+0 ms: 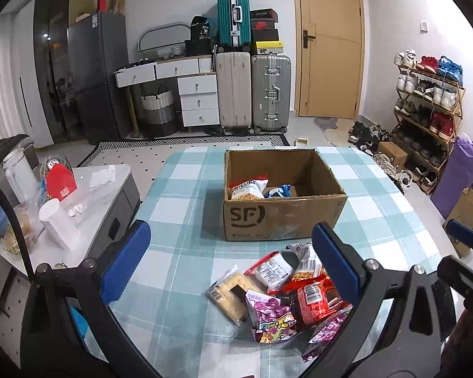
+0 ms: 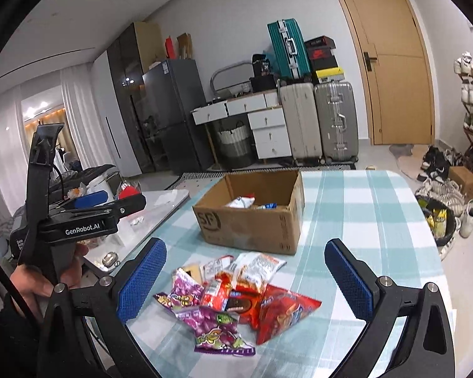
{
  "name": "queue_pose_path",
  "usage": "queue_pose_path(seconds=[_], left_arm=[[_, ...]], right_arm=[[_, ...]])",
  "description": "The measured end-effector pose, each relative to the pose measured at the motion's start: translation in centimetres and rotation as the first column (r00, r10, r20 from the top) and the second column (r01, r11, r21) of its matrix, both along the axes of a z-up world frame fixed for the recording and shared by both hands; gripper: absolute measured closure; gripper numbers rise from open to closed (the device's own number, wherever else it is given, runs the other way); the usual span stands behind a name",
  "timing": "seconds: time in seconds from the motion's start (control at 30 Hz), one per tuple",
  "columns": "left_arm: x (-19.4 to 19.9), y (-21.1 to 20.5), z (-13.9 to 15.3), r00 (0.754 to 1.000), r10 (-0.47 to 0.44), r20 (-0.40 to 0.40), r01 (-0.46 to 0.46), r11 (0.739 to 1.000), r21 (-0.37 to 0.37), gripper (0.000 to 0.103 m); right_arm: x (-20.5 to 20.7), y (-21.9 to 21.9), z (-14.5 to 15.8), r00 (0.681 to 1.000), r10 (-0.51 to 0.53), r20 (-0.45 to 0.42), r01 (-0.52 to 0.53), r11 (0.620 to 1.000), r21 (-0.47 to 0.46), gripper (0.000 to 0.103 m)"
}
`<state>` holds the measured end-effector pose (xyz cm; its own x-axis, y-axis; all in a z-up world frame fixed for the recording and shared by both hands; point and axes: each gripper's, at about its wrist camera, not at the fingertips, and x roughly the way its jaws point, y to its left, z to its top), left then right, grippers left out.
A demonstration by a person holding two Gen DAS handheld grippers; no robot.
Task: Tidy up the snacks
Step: 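Withdraw both tools from the box back toward the snack pile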
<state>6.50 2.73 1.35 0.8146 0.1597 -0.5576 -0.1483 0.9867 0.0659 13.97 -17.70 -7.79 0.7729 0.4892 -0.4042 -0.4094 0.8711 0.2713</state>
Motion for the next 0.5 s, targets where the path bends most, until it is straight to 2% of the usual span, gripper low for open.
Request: queue_pose_path(seconds=[0.5], left_arm=[[1.7, 0.0, -3.5, 0.997, -0.005, -0.073, 0.003, 1.000, -0.017, 0.001]], right_arm=[[1.2, 0.8, -4.6, 0.992, 0.013, -0.124, -0.014, 1.000, 0.000, 0.001]])
